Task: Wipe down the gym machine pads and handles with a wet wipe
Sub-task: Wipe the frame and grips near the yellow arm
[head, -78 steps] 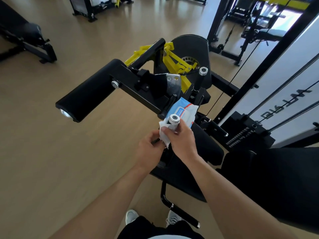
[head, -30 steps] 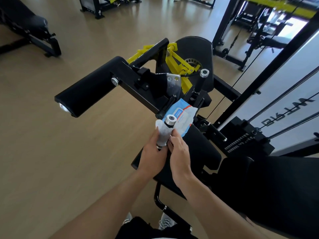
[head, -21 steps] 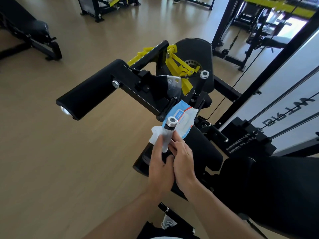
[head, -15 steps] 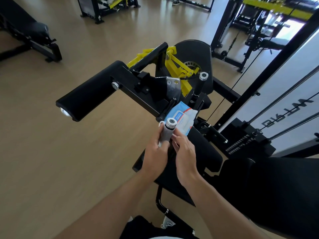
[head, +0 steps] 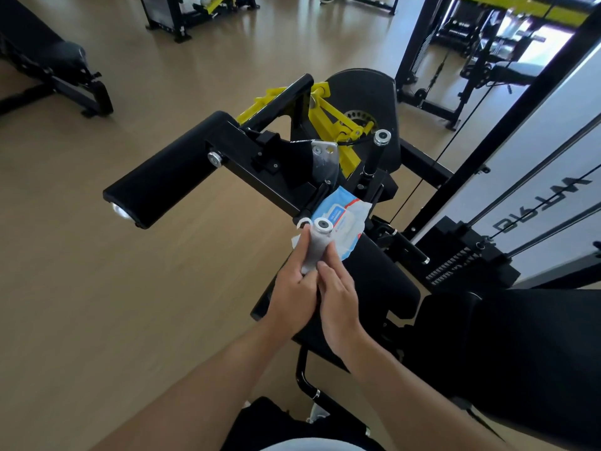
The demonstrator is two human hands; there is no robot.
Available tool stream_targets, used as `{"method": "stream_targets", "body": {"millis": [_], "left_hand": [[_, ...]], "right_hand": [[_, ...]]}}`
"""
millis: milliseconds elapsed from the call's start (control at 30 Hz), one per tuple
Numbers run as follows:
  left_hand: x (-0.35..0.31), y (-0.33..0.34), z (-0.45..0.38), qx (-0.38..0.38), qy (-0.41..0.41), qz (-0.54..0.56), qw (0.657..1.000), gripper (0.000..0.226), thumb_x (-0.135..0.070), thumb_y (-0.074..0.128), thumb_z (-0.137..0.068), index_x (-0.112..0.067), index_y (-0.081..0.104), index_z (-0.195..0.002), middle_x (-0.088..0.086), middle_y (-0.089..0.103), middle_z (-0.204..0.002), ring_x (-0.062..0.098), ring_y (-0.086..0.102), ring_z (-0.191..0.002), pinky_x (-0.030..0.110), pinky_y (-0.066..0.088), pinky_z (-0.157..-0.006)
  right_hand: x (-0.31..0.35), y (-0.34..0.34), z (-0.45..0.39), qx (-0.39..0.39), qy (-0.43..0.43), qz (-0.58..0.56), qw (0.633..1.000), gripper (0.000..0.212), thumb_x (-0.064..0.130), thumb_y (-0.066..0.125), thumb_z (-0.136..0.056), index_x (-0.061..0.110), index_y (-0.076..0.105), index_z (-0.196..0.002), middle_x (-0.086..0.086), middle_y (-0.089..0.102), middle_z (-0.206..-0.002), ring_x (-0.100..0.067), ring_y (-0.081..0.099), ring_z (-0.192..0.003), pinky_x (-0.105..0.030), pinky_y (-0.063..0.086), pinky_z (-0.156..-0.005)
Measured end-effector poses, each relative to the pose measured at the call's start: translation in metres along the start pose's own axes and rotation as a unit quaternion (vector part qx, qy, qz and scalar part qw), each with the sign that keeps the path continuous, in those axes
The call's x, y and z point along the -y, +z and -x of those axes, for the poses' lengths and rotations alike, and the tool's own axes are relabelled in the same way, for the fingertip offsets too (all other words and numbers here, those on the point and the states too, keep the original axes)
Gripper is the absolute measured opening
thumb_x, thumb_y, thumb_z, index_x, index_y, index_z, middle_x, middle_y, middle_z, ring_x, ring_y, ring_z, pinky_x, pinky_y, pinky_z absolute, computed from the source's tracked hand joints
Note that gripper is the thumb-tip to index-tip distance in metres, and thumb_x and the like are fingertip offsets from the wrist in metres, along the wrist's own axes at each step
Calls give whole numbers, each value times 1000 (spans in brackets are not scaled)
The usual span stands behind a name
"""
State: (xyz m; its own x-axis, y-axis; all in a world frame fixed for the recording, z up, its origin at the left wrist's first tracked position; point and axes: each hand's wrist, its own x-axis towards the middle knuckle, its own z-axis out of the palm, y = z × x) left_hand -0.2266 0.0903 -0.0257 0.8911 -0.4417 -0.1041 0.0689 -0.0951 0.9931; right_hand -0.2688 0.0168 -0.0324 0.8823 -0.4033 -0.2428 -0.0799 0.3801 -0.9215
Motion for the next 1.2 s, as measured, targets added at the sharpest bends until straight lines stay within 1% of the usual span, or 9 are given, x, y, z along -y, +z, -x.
{"method": "stream_targets", "body": {"millis": [133,200,400,567,700,833,933,1033,1200], "left_hand": [[12,-12,-5,16,-7,-60,998,66,7,41,-96,-26,41,-153,-10,58,-143,4,53,-134,25,43,-112],[15,-23,-12,16,20,-121,992,58,-4,52,-92,-31,51,-144,-12,66,-133,3,59,-126,34,48,-109],[-7,-34,-32,31,55,-86,994,52,2,68,-89,-15,62,-138,-6,72,-127,7,66,-119,24,52,-101],[23,-39,-25,46,-1,-146,988,45,2,65,-88,-37,72,-108,-28,75,-98,-10,69,-96,17,49,-85],[10,-35,-26,26,36,-119,992,35,-2,70,-89,-27,74,-113,-28,75,-96,-12,68,-93,9,49,-80],[-16,-32,-36,17,91,-91,992,38,-12,72,-91,-36,71,-119,-23,76,-105,3,71,-106,24,56,-93],[6,-37,-36,34,53,-170,983,34,-22,71,-83,-37,71,-113,-18,77,-99,1,72,-96,35,58,-87],[32,-38,-23,45,12,-208,977,32,-8,69,-84,-29,73,-107,-14,76,-88,-7,64,-78,16,47,-71],[57,-36,5,42,10,-213,976,63,-5,72,-86,-20,52,-144,-13,69,-109,-4,65,-101,2,42,-79]], "right_hand": [[-5,-3,-2,10,13,27,999,44,3,42,-106,21,59,-142,0,65,-139,-15,57,-133,-47,37,-120],[5,-3,-5,-15,-3,44,999,40,0,51,-103,18,65,-136,1,69,-134,-13,62,-128,-44,43,-116],[29,-8,-20,-32,-47,55,997,30,3,71,-93,23,78,-114,9,77,-113,-5,69,-113,-27,55,-100],[0,-14,-20,-38,22,160,986,24,6,77,-89,29,84,-89,0,80,-98,-21,74,-105,-50,54,-103],[11,-6,-21,-72,-45,177,981,12,12,76,-91,23,82,-91,6,80,-92,-13,74,-101,-43,58,-96],[32,-3,-27,-65,-75,90,991,15,12,79,-89,21,82,-101,6,80,-98,-9,74,-103,-30,58,-94],[14,-9,-26,-60,-26,130,989,17,9,78,-89,25,83,-92,5,80,-97,-12,74,-102,-40,57,-99],[-13,-12,-20,-44,24,192,980,17,5,78,-86,20,82,-93,-2,81,-93,-29,75,-99,-52,56,-97],[-19,-15,-14,-76,29,212,974,19,12,79,-87,29,82,-95,9,80,-88,-14,77,-93,-32,60,-90]]}}
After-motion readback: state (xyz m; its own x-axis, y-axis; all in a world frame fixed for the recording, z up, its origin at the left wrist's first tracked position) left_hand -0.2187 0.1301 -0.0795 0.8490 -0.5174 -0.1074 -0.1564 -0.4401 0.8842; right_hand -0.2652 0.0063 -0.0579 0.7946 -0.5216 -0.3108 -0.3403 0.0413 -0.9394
